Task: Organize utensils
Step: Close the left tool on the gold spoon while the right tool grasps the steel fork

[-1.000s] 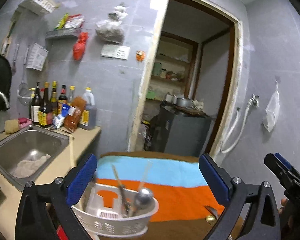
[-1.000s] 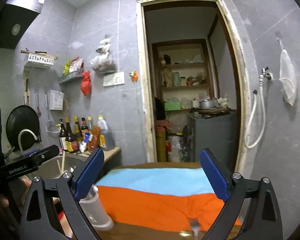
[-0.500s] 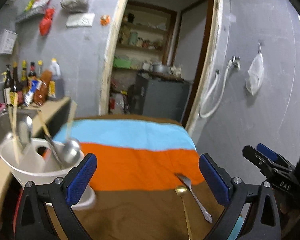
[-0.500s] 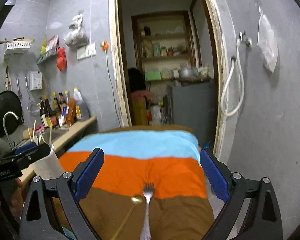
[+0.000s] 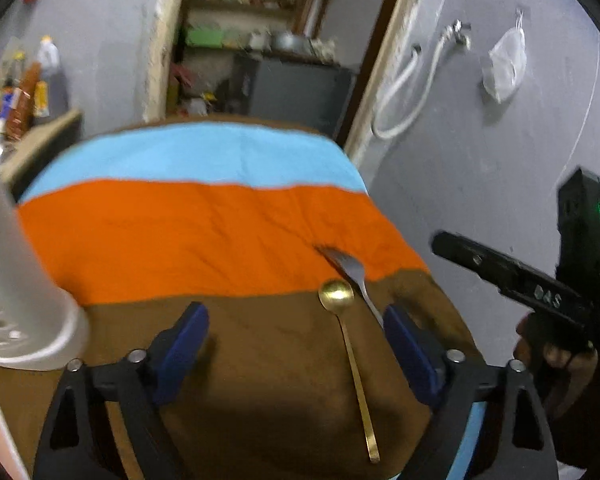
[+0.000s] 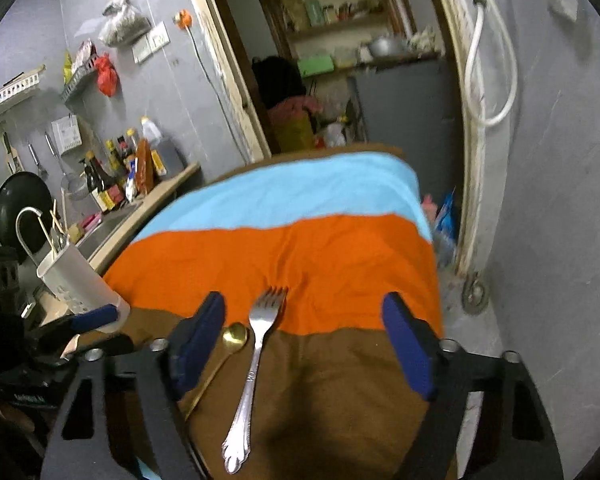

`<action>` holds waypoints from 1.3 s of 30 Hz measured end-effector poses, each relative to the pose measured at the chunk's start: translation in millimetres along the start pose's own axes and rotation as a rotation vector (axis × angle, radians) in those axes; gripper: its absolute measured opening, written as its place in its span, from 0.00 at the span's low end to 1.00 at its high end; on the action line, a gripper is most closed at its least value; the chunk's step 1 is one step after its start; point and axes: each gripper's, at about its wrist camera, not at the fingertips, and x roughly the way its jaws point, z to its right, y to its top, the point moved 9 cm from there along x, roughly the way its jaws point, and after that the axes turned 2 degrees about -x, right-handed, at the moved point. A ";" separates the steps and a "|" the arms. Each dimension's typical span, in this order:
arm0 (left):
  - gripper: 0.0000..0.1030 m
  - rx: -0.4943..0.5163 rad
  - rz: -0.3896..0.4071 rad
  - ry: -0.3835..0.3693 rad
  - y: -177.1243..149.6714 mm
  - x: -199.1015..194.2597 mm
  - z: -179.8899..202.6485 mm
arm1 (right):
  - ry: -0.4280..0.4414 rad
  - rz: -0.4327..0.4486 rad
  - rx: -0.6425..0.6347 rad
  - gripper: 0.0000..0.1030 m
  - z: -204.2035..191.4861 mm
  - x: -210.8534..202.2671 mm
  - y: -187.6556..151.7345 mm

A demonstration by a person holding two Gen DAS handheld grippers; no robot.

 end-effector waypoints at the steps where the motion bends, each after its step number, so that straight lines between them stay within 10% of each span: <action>1: 0.75 0.005 -0.027 -0.014 -3.3 8.3 2.4 | 0.007 -0.011 0.001 0.61 0.2 5.0 -3.3; 7: 0.55 0.047 -0.147 -0.056 -19.8 40.9 16.7 | 0.052 -0.087 -0.004 0.55 -3.2 35.4 -22.1; 24: 0.28 0.178 -0.178 0.044 3.0 74.9 30.0 | 0.055 -0.091 0.043 0.50 11.8 37.0 -25.5; 39: 0.08 0.044 -0.172 -0.006 4.1 69.3 15.6 | 0.148 -0.167 0.060 0.39 0.8 55.8 -36.4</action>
